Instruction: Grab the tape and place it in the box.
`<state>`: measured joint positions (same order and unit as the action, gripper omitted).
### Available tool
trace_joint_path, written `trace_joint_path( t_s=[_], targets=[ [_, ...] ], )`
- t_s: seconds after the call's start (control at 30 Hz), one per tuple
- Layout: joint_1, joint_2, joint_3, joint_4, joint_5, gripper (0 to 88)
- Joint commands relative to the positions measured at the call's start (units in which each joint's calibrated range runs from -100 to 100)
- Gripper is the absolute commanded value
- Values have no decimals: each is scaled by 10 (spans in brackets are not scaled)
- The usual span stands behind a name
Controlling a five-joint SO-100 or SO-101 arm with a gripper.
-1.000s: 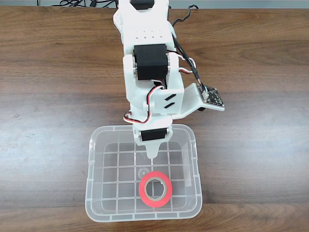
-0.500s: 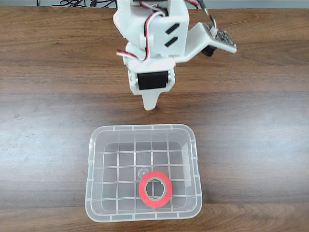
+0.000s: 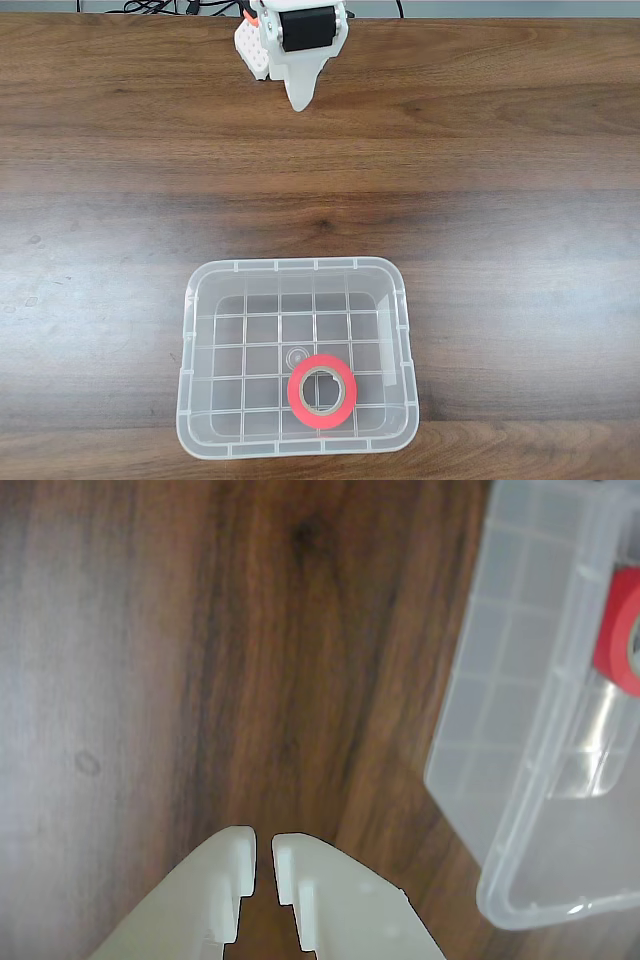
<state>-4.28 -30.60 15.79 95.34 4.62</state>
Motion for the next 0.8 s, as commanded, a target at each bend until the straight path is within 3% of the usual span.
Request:
trace_joint_path(
  t_s=[0.0,0.3,0.43,0.63,0.77],
  targets=[
    [-16,-215,255,-143,19,13],
    [-43,-474,603,-301,20,13],
    [-42,-575,676,-288,8,13],
    [-42,-664,737,-252,-57,13],
    [-30,-683,767,-250,-61,13]
  ],
)
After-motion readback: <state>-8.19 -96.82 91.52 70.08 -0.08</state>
